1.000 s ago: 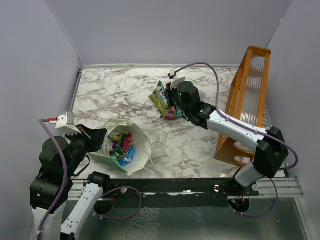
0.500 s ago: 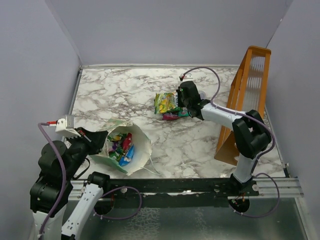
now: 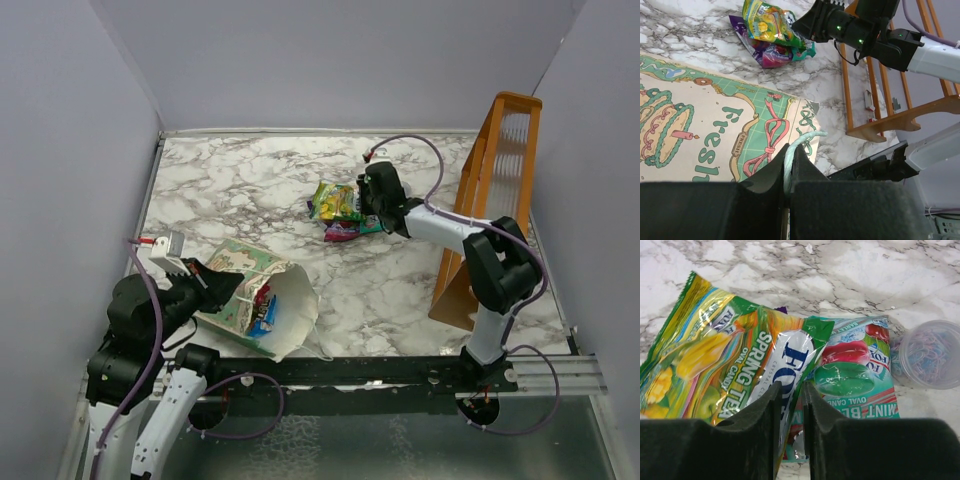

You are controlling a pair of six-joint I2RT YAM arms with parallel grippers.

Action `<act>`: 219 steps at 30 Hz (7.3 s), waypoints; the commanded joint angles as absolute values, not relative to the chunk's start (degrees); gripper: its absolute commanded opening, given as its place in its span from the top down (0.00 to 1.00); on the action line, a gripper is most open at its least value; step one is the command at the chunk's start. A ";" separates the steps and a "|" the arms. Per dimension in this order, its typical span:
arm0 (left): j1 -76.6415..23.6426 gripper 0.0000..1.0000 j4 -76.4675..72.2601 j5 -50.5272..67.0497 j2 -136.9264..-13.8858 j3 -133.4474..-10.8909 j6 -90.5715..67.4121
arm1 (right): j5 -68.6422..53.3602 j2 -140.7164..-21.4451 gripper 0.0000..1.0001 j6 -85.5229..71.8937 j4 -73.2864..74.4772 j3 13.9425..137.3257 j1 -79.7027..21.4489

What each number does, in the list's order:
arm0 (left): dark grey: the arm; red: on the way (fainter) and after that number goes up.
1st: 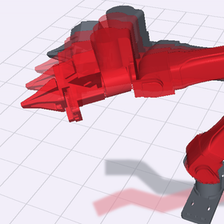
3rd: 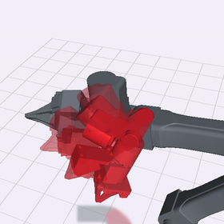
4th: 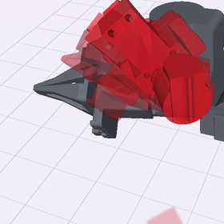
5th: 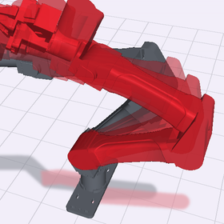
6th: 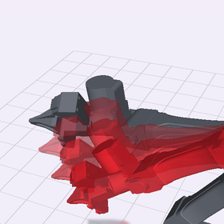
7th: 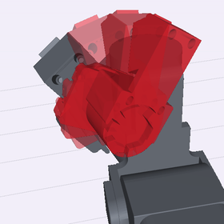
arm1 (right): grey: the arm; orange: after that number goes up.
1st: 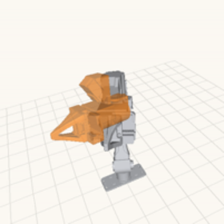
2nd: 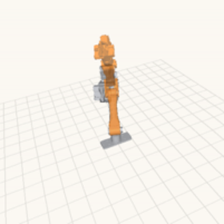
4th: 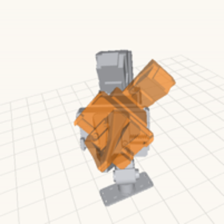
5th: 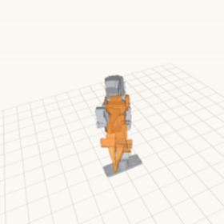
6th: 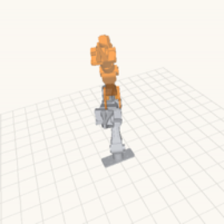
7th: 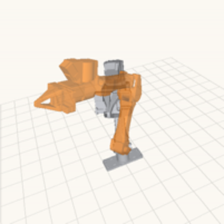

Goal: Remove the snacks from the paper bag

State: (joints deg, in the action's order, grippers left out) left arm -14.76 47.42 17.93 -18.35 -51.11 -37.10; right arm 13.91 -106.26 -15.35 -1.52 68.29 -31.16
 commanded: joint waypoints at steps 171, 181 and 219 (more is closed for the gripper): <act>-15.03 1.00 49.73 10.34 -14.89 -48.94 -33.44 | -2.13 -103.24 0.91 -16.05 12.73 77.27 -24.08; -15.03 1.00 49.75 10.63 -14.39 -51.72 -32.47 | -2.71 -106.69 0.61 -15.68 16.56 80.03 -23.91; -15.01 1.00 48.51 8.62 -10.87 -47.44 -33.51 | -29.79 -65.17 0.13 8.75 -16.84 46.11 -61.96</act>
